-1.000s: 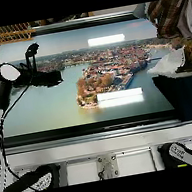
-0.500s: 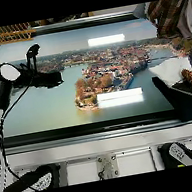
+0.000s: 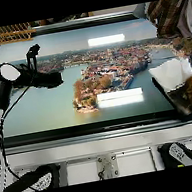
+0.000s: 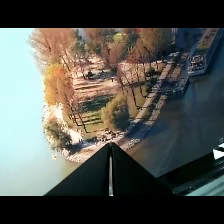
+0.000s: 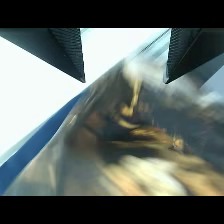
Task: Fold the clothes and pants, and hang the long-sleeved shirts on hangers.
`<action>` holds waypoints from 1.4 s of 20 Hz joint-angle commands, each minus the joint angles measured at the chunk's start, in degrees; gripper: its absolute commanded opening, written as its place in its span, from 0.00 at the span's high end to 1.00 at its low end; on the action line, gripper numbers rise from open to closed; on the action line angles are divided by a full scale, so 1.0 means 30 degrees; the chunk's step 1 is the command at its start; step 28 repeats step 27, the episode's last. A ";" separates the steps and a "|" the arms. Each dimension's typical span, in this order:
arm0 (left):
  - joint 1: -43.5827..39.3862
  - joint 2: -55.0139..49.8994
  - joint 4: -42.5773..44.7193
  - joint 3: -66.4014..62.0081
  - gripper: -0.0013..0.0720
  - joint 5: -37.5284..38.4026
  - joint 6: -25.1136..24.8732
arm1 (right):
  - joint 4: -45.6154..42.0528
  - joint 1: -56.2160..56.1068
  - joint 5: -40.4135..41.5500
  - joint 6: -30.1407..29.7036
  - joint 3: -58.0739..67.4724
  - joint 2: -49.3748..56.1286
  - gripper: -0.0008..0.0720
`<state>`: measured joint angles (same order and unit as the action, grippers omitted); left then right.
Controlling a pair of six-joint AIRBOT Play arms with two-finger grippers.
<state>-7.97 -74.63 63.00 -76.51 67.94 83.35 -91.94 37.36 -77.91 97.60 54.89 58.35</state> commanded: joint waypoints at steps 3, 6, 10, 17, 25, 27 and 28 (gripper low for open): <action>-0.0007 -0.0015 0.0007 0.0015 0.98 -0.0015 0.0000 | 0.1202 -0.0743 0.1282 -0.1392 -0.0036 -0.2521 0.26; -0.0007 -0.0007 0.0000 0.0007 0.98 -0.0022 0.0000 | 0.5952 -0.2798 0.2601 -0.3322 -0.0044 -0.5289 0.26; -0.0007 -0.0007 -0.0015 0.0007 0.98 -0.0015 0.0007 | 1.1307 -0.6455 0.3512 -0.5501 -0.0044 -0.6696 0.27; -0.0007 -0.0007 -0.0022 0.0007 0.98 -0.0029 0.0007 | 1.1715 -0.9632 0.3177 -0.5610 -0.0044 -0.6309 0.97; 0.0000 -0.0007 -0.0022 0.0007 0.98 -0.0029 0.0007 | 1.1737 -0.9632 0.2834 -0.5610 -0.0044 -0.6309 0.97; 0.0000 -0.0007 -0.0022 0.0007 0.98 -0.0029 0.0007 | 1.1737 -0.9632 0.2834 -0.5610 -0.0044 -0.6309 0.97; 0.0000 -0.0007 -0.0022 0.0007 0.98 -0.0029 0.0007 | 1.1737 -0.9632 0.2834 -0.5610 -0.0044 -0.6309 0.97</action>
